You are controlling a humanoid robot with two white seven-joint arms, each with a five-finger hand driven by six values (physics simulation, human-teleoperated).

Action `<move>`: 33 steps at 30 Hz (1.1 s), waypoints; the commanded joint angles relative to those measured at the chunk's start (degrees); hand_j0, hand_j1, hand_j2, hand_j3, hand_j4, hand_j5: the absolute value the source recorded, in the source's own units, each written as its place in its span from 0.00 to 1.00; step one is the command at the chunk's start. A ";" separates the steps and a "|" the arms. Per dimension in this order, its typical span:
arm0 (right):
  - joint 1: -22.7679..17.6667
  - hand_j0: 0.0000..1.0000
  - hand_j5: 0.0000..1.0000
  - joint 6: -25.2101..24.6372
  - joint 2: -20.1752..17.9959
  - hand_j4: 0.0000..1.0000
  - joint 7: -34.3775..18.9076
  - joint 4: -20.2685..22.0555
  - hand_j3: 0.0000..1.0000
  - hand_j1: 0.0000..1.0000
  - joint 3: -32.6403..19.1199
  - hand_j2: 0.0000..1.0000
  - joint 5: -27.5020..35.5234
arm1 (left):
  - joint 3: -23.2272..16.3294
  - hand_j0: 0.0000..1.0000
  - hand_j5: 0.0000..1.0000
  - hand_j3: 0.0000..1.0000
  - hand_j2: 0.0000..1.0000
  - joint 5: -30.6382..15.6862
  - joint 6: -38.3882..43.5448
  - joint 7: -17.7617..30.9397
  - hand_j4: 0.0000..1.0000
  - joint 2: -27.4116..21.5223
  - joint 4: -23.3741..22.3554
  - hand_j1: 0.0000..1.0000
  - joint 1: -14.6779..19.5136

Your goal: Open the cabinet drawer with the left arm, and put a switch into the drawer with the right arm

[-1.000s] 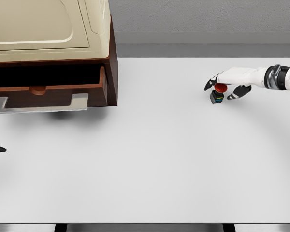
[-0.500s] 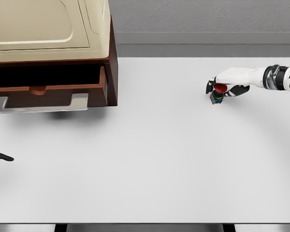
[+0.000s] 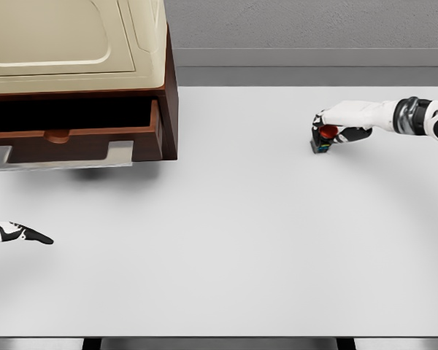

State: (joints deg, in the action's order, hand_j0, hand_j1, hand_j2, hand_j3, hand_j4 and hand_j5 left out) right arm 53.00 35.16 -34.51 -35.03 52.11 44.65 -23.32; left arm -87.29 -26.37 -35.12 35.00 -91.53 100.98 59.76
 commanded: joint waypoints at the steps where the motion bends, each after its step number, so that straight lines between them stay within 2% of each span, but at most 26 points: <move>1: 0.09 0.31 0.31 -0.16 0.85 0.31 0.03 0.18 0.31 0.31 -0.70 0.31 0.47 | 0.02 1.00 1.00 1.00 1.00 -0.35 0.12 0.00 1.00 0.04 0.01 1.00 0.00; 2: 0.26 0.31 0.31 -0.16 1.55 0.31 0.03 0.18 0.31 0.31 -2.11 0.31 0.47 | 0.02 1.00 1.00 1.00 1.00 -0.35 0.12 0.00 1.00 0.04 0.01 1.00 0.00; 4: 0.44 0.22 0.22 -0.16 3.13 0.22 0.03 0.53 0.22 0.22 -3.25 0.22 0.47 | 0.10 1.00 1.00 1.00 1.00 -0.35 0.12 0.00 1.00 0.04 0.01 1.00 0.09; 6: 1.14 0.20 0.20 -0.16 4.01 0.20 0.03 1.23 0.20 0.20 -3.34 0.20 0.47 | 0.11 1.00 1.00 1.00 1.00 -0.35 0.12 0.00 1.00 0.22 0.01 1.00 0.00; 8: 2.11 0.20 0.20 -0.16 4.80 0.20 0.03 3.26 0.20 0.20 -3.34 0.20 0.47 | 0.19 1.00 1.00 1.00 1.00 -0.35 0.12 0.00 1.00 0.92 0.01 1.00 0.00; 10: 3.08 0.20 0.20 -0.16 5.94 0.20 0.03 4.57 0.20 0.20 -3.34 0.20 0.47 | 0.90 1.00 1.00 1.00 1.00 -0.35 0.12 0.00 1.00 4.87 0.01 1.00 0.18; 12: 3.78 0.21 0.21 -0.16 7.08 0.21 0.03 6.16 0.21 0.21 -3.25 0.21 0.47 | 1.07 1.00 1.00 1.00 1.00 -0.35 0.12 0.00 1.00 4.96 0.01 1.00 0.26; 16: 6.33 0.21 0.21 -0.16 10.60 0.21 0.03 6.16 0.21 0.21 -3.25 0.21 0.47 | 1.07 1.00 1.00 1.00 1.00 -0.35 0.12 0.00 1.00 5.05 0.01 1.00 0.18; 23: 8.79 0.22 0.22 -0.16 20.01 0.22 0.03 6.42 0.22 0.22 -2.46 0.22 0.29 | 1.07 1.00 1.00 1.00 1.00 -0.35 0.12 0.00 1.00 4.87 0.01 1.00 0.18; 25: 9.84 0.24 0.24 -0.16 20.27 0.24 0.03 7.39 0.24 0.24 -0.97 0.24 0.29 | 1.07 1.00 1.00 1.00 1.00 -0.35 0.12 0.00 1.00 4.79 0.01 1.00 0.18; 27: 9.93 0.24 0.24 -0.16 20.01 0.24 0.03 11.95 0.24 0.24 -0.71 0.24 0.29 | 1.07 1.00 1.00 1.00 1.00 -0.35 0.12 0.00 1.00 4.79 0.01 1.00 0.18; 33: 10.20 0.25 0.25 -0.16 20.36 0.25 0.03 17.05 0.25 0.25 2.11 0.25 0.38 | 1.07 1.00 1.00 1.00 1.00 -0.35 0.12 0.00 1.00 4.61 0.01 1.00 0.18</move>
State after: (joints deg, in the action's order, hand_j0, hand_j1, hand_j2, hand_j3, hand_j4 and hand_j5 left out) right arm 63.37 35.57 -14.69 -35.37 66.59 46.02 -27.52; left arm -86.20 -26.30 -35.13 34.94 -87.00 101.01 59.89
